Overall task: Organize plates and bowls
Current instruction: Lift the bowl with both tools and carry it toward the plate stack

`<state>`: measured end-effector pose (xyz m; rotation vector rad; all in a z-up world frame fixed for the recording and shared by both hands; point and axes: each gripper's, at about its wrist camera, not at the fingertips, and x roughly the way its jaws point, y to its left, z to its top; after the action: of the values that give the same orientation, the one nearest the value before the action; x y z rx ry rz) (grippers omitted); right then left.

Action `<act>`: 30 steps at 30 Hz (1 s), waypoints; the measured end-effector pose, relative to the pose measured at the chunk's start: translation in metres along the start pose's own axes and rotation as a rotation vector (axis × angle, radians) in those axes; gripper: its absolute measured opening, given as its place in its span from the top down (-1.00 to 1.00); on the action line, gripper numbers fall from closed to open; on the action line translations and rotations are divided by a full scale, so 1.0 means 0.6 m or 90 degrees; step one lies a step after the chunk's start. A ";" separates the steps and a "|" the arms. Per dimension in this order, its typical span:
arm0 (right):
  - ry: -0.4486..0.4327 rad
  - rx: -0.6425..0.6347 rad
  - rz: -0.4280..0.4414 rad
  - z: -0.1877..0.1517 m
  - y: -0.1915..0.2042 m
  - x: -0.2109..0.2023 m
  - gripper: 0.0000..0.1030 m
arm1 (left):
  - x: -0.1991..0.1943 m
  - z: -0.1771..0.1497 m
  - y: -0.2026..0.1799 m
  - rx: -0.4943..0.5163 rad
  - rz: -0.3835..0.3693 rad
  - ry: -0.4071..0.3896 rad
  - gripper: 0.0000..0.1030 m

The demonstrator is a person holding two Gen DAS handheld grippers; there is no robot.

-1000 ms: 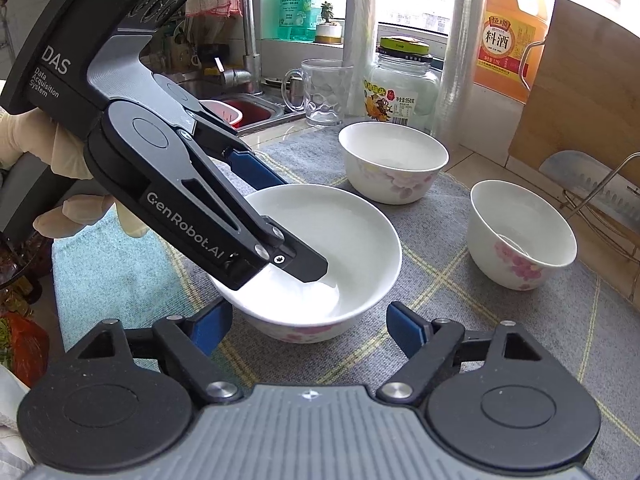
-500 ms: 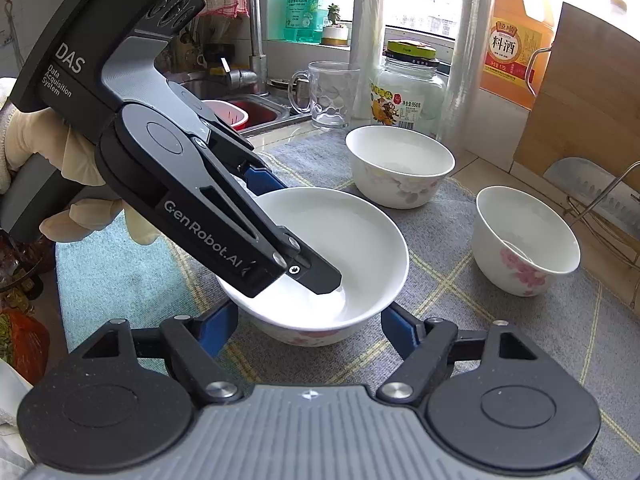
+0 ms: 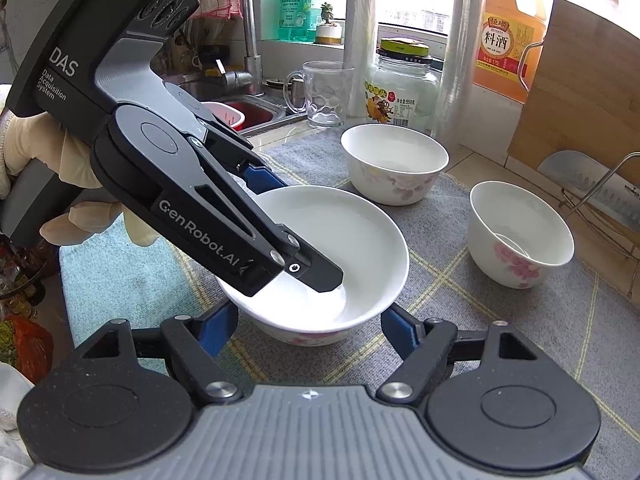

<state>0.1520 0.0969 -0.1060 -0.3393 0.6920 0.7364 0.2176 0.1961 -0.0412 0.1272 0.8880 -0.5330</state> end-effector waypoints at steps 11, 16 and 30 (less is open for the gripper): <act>-0.001 0.043 -0.056 -0.023 -0.023 -0.053 -0.60 | 0.025 0.035 -0.060 0.059 -0.059 -0.011 -0.25; 0.004 0.074 -0.094 -0.045 -0.040 -0.079 -0.60 | 0.050 0.053 -0.098 0.098 -0.092 -0.007 -0.25; 0.021 0.148 -0.181 -0.109 -0.086 -0.143 -0.60 | 0.099 0.081 -0.194 0.180 -0.167 0.001 -0.26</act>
<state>0.1128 -0.0153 -0.0925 -0.2311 0.7344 0.3764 0.2247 0.0567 -0.0431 0.2699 0.8320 -0.9036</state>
